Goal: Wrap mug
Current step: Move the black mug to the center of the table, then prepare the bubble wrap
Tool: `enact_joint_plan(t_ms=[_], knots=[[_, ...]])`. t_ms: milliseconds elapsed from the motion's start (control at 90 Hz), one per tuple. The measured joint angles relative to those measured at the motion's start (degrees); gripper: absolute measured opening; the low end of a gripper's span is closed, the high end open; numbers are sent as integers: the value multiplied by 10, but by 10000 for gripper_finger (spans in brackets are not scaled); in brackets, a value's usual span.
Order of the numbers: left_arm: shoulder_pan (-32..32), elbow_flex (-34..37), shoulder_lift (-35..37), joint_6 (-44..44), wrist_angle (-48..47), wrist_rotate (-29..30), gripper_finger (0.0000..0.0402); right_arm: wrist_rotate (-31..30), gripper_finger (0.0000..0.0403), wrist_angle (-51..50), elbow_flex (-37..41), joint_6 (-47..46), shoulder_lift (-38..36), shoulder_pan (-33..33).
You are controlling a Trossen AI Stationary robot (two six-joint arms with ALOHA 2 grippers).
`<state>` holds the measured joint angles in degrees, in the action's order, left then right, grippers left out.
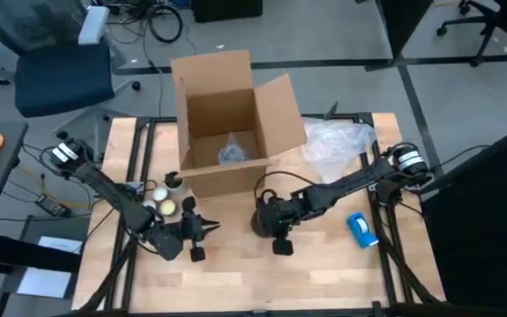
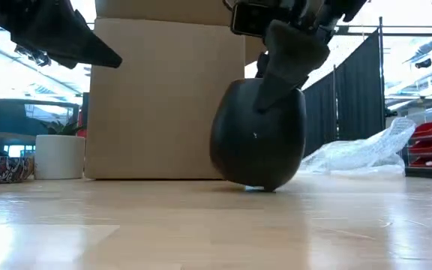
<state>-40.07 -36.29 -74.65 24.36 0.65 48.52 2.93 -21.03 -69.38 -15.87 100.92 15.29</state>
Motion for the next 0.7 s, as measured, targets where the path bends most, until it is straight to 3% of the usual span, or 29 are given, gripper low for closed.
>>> enact_joint_plan(t_ms=[356,700], knots=[[0,0,0,-1,1,-2,16,-52,100,35,0,31,0,-7],[0,0,0,-1,0,-2,16,-55,171,62,0,49,-16,3]])
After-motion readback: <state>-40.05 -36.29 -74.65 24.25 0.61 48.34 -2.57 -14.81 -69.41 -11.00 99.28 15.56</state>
